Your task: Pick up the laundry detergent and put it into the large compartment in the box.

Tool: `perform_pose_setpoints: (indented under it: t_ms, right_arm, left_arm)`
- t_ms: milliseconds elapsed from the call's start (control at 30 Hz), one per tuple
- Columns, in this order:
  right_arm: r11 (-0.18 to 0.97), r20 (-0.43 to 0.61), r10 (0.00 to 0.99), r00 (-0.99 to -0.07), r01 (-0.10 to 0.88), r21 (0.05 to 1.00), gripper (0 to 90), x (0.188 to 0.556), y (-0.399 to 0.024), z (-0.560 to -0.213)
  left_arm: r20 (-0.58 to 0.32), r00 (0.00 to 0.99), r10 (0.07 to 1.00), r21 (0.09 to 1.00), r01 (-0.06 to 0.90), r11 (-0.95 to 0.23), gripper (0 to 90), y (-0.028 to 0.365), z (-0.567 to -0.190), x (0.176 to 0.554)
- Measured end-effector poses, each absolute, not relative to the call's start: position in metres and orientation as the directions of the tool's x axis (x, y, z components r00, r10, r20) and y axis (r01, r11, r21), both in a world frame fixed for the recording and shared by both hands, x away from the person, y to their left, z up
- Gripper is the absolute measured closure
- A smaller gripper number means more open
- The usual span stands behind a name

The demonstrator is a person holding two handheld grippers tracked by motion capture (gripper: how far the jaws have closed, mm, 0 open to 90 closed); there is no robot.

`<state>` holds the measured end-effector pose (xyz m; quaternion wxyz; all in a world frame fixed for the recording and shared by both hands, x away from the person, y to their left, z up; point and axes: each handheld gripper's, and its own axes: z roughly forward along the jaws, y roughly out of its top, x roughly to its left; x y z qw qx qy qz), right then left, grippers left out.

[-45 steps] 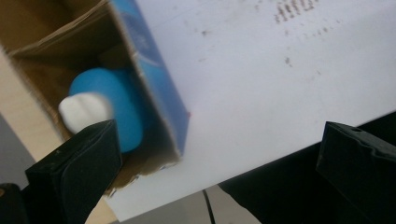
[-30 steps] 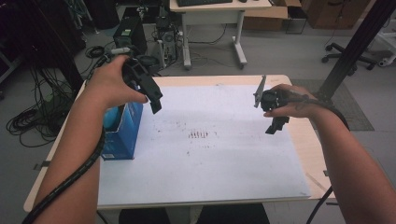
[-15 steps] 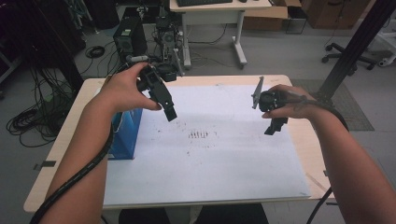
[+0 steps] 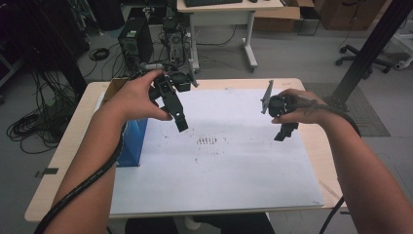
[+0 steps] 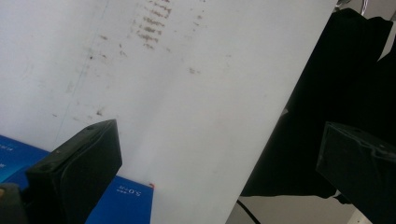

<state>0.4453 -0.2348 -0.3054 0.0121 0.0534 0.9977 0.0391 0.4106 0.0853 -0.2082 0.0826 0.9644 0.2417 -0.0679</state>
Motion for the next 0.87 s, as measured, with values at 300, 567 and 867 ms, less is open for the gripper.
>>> perform_pose_setpoints:
  t_ms: [300, 567, 867]
  right_arm:
    - [0.991, -0.020, 0.104, -0.994, 0.102, 0.082, 5.5, 0.4465, -0.2323, -0.3038]
    - [0.992, -0.019, 0.102, -0.995, 0.100, 0.080, 5.6, 0.4468, -0.2307, -0.3036]
    - [0.992, -0.030, 0.105, -0.994, 0.103, 0.080, 5.6, 0.4400, -0.2312, -0.2991]
  left_arm:
    - [-0.172, 0.874, 0.455, 0.130, 0.478, -0.869, 0.2, 0.0848, -0.2058, 0.4105]
    - [-0.172, 0.869, 0.463, 0.126, 0.486, -0.865, 0.2, 0.0867, -0.2087, 0.4106]
    - [-0.159, 0.867, 0.473, 0.140, 0.494, -0.858, 0.2, 0.0889, -0.2046, 0.4045]
